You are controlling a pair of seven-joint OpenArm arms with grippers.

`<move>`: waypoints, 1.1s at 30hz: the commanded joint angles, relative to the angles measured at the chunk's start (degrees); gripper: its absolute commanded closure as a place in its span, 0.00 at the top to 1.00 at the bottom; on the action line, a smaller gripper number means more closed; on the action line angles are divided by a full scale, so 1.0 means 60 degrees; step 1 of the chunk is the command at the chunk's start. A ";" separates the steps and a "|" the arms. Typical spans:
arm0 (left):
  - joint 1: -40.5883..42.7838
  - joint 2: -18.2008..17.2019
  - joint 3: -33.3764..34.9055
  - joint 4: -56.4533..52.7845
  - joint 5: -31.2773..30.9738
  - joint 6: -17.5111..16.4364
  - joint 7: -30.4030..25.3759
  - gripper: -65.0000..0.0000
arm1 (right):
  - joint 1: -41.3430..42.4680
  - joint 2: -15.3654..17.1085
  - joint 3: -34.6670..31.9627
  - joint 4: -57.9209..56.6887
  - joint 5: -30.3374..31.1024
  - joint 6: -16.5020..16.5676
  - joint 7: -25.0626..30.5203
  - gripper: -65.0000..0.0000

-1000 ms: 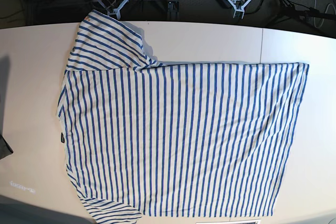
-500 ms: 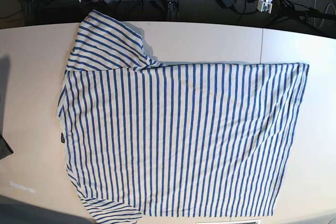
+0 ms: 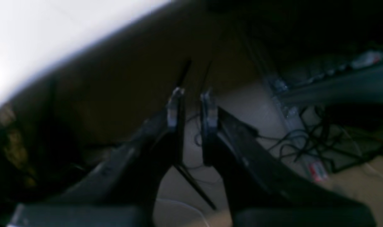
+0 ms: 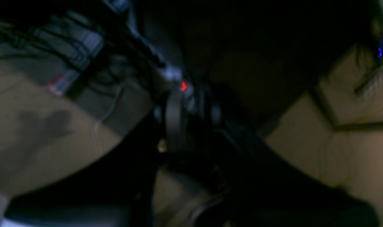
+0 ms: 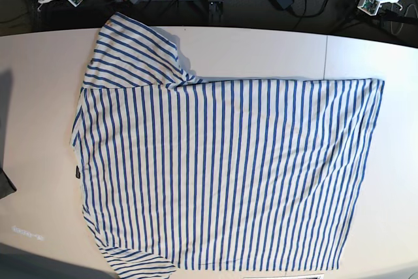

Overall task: Fold the T-shirt properly
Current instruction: 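Move both grippers out from rest toward the shirt's shoulder corners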

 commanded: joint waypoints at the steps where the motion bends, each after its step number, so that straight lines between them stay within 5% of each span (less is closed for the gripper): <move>1: 0.0273 -0.0215 -0.0229 0.0583 -0.0106 -0.0022 -0.0160 0.19 | -0.0219 0.0379 0.0168 0.0474 -0.0051 0.0339 0.0080 0.19; 4: 0.0761 -0.0470 -0.0645 0.1749 -0.0171 -0.0026 -0.0022 0.19 | -0.0353 0.0973 0.0375 0.1475 -0.0197 0.0339 -0.0127 0.19; 8: 0.0951 -0.0721 -0.1013 0.2528 -0.0441 0.0036 0.0350 0.28 | -0.0321 0.1530 0.0820 0.2160 0.0131 0.0306 -0.0393 0.34; 11: 0.0943 -0.0903 -0.1209 0.2619 -0.0911 0.0040 0.0415 0.38 | -0.0040 0.1643 0.1483 0.2277 0.1545 0.0306 -0.0528 0.42; 16: 0.0805 -0.0987 -0.1384 0.2619 -0.1869 0.0036 0.1388 0.39 | 0.1140 0.1468 0.2342 0.2116 0.5359 0.0441 -0.2047 0.43; 21: 0.0605 -0.0994 -0.1384 0.2616 -0.2273 0.0033 0.1963 0.39 | 0.1869 0.1198 0.2288 0.1625 0.6510 0.0849 -0.2681 0.43; 24: 0.0601 -0.1075 -0.1384 0.2616 -0.2255 0.0033 0.1865 0.39 | 0.1880 0.1144 0.2273 0.1566 0.5916 0.1009 -0.2637 0.43; 27: 0.0601 -0.1155 -0.1384 0.2616 -0.2004 0.0033 0.1752 0.39 | 0.1898 0.1337 0.2273 0.1566 0.4007 0.1443 -0.2098 0.43; 33: 0.0601 -0.1246 -0.1384 0.2616 -0.1421 0.0036 0.1534 0.39 | 0.1905 0.2546 0.2095 0.1792 0.0882 0.2014 0.0248 0.43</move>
